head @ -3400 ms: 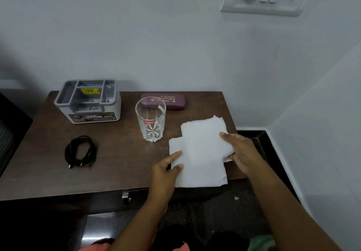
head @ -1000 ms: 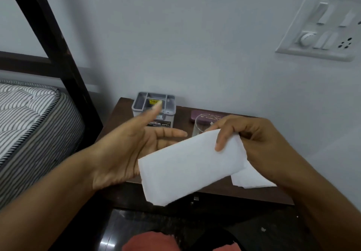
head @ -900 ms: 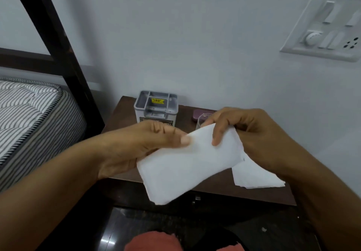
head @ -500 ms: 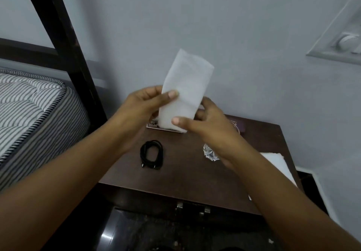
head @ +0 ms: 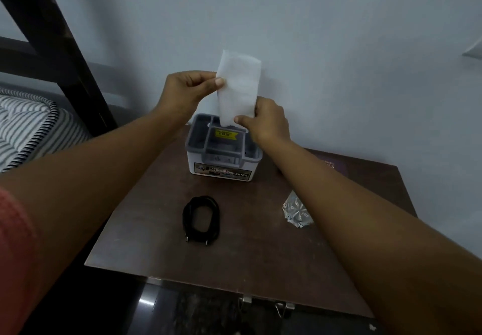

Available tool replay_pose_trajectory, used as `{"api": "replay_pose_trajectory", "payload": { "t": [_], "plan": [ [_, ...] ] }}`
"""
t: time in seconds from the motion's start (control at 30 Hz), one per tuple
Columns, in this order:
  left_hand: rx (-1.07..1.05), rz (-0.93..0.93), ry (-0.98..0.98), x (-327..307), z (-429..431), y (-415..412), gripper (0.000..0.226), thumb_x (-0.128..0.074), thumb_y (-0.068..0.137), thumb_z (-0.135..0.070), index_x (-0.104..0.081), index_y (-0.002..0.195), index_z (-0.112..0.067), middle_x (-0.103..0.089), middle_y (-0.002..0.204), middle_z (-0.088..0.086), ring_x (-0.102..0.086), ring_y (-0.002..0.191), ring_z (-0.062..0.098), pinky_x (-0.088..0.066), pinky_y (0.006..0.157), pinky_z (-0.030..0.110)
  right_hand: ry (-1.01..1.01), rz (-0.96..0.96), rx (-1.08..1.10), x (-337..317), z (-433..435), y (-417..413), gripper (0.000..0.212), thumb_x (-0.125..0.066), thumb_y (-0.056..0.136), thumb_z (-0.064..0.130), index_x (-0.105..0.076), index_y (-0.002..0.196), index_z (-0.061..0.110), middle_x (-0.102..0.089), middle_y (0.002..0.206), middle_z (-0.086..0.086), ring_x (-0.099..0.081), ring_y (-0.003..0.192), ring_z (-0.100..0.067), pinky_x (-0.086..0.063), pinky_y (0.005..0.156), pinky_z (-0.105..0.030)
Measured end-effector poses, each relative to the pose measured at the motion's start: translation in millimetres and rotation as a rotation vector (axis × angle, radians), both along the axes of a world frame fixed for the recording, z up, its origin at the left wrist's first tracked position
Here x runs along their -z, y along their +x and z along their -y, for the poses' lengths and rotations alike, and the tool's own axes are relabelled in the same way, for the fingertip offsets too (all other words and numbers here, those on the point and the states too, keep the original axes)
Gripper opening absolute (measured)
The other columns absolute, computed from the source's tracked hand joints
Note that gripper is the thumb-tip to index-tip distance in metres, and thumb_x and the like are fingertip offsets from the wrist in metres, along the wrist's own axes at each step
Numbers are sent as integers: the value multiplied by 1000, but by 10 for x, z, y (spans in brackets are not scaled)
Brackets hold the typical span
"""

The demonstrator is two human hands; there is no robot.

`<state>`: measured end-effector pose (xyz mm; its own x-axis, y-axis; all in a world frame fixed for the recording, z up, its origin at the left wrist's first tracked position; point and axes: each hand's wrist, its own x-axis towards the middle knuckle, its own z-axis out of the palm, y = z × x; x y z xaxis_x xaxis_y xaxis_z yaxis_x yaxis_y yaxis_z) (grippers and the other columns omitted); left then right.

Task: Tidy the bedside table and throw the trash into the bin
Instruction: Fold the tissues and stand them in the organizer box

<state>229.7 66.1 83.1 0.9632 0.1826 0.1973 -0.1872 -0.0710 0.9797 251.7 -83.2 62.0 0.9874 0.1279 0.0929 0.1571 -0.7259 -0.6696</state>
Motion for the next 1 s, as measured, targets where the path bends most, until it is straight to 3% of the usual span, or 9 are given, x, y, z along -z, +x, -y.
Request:
{"api": "replay_pose_trajectory", "payload": {
  "t": [0.23, 0.43, 0.57, 0.7, 0.77, 0.87, 1.0],
  "plan": [
    [14, 39, 41, 184, 19, 136, 21, -62, 86, -9, -64, 107, -8, -72, 72, -24, -67, 80, -6, -49, 74, 11, -7, 12, 18, 172, -108, 27, 31, -68, 80, 32, -62, 106, 15, -68, 107, -8, -57, 104, -30, -42, 90, -42],
    [-17, 38, -3, 339, 21, 90, 14, -63, 85, -9, -67, 98, -10, -73, 73, -21, -68, 81, -2, -50, 74, 12, 208, -63, 80, 141, -130, 4, 43, -74, 73, 34, -57, 111, 24, -67, 108, 2, -59, 103, -24, -41, 94, -48],
    [-12, 4, 23, 401, 12, 44, 14, -63, 86, -9, -68, 98, -5, -73, 74, -20, -69, 81, 0, -52, 70, 13, 145, -75, 53, 146, -107, -13, 36, -71, 76, 32, -60, 109, 24, -67, 106, 4, -60, 100, -22, -39, 95, -46],
    [-41, -14, 52, 456, -77, 25, 9, -64, 85, -9, -68, 93, -6, -72, 72, -20, -69, 77, 0, -53, 69, 13, 204, -28, 66, 142, -79, 10, 20, -69, 78, 31, -63, 96, 25, -64, 90, 8, -60, 89, -18, -41, 93, -46],
    [-43, -58, 101, 518, -141, 32, 10, -68, 82, -14, -71, 91, -9, -73, 72, -17, -69, 77, 3, -56, 75, 22, 141, -33, 40, 155, -75, 22, 16, -68, 79, 30, -65, 93, 23, -62, 86, 7, -59, 90, -18, -39, 90, -40],
    [-56, -123, 204, 614, -251, 45, 7, -75, 73, -29, -74, 79, -26, -74, 91, -1, -68, 91, 19, -53, 92, 43, 100, -32, 11, 187, -90, 12, 18, -69, 78, 32, -64, 94, 25, -61, 88, 10, -58, 96, -21, -33, 85, -38],
    [-87, -145, 300, 576, -259, 44, 9, -76, 71, -37, -72, 76, -32, -72, 99, -1, -67, 98, 20, -51, 93, 45, 150, -32, 42, 223, -94, 34, 19, -67, 79, 35, -65, 88, 18, -66, 94, 4, -57, 99, -25, -41, 90, -43]
  ]
}}
